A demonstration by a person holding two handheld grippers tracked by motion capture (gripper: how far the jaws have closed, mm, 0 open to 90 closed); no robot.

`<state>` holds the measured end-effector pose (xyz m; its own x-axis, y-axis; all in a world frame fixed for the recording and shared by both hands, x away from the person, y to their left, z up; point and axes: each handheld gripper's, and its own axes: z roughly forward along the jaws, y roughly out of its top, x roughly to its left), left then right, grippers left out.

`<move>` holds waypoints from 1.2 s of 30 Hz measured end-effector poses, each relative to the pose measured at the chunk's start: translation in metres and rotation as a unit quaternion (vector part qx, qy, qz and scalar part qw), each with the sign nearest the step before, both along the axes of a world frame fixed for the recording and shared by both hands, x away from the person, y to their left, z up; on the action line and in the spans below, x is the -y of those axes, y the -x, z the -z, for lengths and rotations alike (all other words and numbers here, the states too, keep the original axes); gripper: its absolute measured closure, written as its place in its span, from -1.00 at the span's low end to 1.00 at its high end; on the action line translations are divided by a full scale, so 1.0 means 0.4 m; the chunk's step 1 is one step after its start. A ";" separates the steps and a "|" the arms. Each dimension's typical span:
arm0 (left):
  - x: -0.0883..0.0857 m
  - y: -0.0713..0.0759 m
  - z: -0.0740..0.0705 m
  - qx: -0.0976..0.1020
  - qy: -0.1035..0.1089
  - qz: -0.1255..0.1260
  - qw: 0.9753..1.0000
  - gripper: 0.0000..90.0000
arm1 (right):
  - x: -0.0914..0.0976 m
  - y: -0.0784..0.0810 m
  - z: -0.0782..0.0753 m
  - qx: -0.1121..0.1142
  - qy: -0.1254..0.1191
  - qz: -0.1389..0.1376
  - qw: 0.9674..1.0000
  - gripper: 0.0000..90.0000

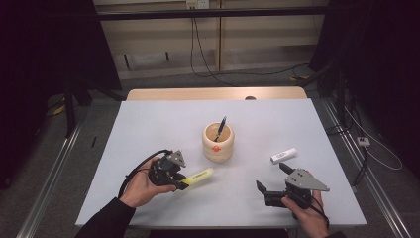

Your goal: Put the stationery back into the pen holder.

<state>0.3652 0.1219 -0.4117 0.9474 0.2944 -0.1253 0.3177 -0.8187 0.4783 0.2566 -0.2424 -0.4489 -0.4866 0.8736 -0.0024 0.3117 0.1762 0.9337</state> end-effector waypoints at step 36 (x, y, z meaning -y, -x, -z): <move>0.210 -0.030 -0.082 0.005 -0.010 0.098 0.995 0.50 | -0.160 -0.023 -0.014 -0.004 0.094 -0.129 0.987 -0.87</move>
